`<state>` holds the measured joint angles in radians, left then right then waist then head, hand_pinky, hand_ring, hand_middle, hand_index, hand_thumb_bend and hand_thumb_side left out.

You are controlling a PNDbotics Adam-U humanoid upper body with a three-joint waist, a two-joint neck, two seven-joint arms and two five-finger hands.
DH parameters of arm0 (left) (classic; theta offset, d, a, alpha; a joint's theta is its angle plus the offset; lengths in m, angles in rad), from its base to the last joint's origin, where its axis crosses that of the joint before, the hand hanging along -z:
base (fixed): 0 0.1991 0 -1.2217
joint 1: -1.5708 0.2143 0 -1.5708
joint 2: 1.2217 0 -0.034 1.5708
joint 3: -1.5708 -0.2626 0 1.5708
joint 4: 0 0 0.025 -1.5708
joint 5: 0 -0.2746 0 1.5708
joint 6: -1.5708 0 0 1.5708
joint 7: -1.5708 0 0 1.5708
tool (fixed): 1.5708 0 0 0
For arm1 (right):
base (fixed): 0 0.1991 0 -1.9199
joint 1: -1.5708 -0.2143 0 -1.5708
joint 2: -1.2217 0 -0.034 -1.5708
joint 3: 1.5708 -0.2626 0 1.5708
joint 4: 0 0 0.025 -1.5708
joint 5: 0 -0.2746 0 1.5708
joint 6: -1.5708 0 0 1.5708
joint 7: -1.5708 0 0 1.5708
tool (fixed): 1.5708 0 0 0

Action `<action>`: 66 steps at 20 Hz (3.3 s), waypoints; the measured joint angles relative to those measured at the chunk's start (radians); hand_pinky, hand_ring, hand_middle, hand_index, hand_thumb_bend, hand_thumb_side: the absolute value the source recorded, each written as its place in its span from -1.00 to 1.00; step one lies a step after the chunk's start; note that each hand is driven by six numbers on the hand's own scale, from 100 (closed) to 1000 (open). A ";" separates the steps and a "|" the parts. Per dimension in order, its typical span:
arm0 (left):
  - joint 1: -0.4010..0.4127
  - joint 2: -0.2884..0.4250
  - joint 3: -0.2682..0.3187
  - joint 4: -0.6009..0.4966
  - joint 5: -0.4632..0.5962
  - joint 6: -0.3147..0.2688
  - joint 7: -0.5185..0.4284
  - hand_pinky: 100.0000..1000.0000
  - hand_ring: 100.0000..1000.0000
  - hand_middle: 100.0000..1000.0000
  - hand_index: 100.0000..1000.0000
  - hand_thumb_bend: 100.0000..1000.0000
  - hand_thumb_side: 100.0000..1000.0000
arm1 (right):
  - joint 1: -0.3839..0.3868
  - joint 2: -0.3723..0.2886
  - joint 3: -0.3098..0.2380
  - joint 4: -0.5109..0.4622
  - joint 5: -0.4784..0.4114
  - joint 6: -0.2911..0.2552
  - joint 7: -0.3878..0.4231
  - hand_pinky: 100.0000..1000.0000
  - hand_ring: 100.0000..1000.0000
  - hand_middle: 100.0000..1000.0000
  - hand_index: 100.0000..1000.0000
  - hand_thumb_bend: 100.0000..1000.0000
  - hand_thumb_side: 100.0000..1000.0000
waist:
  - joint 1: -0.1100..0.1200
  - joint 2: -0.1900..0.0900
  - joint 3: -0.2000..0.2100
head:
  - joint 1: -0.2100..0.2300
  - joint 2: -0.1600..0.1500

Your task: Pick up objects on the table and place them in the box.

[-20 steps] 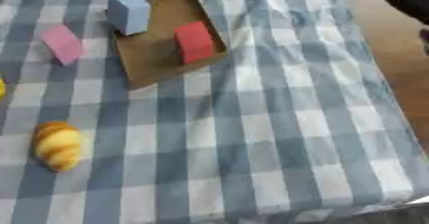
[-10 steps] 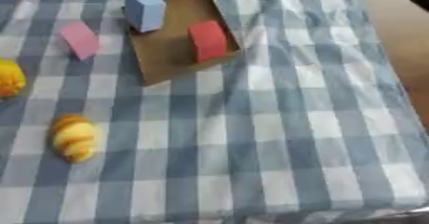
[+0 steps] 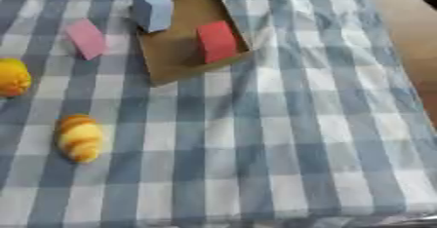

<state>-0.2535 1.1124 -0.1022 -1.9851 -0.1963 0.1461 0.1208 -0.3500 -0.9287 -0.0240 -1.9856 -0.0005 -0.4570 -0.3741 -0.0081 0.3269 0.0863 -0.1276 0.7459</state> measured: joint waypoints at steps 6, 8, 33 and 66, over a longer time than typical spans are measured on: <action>-0.188 0.010 -0.088 0.004 -0.055 0.081 -0.225 0.88 0.74 0.58 0.77 0.40 -0.44 | -0.014 0.003 0.001 0.000 -0.009 0.012 0.017 0.41 0.39 0.35 0.48 -1.00 -0.11 | 0.000 0.003 -0.013 | 0.008 0.000; -0.250 0.005 -0.121 0.024 -0.071 0.095 -0.298 0.88 0.74 0.59 0.80 0.42 -0.43 | -0.021 0.008 0.001 0.000 -0.012 0.016 0.021 0.41 0.39 0.34 0.48 -1.00 -0.11 | 0.001 0.003 -0.014 | 0.010 0.000; -0.441 -0.128 -0.259 0.334 -0.232 0.079 -0.636 0.77 0.68 0.55 0.75 0.02 -0.64 | -0.046 0.054 0.007 0.000 -0.046 0.040 0.052 0.41 0.39 0.33 0.47 -1.00 -0.07 | -0.006 0.017 -0.025 | 0.002 -0.018; -0.451 -0.197 -0.306 0.488 -0.439 0.020 -0.691 0.54 0.48 0.34 0.45 -1.00 -0.80 | -0.051 0.099 0.013 0.000 -0.069 0.054 0.076 0.41 0.39 0.32 0.47 -1.00 -0.07 | -0.011 0.030 -0.046 | 0.009 -0.026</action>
<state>-0.7046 0.9152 -0.4079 -1.4975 -0.6357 0.1663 -0.5706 -0.4009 -0.8296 -0.0110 -1.9856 -0.0691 -0.4025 -0.2983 -0.0193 0.3566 0.0406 -0.1182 0.7197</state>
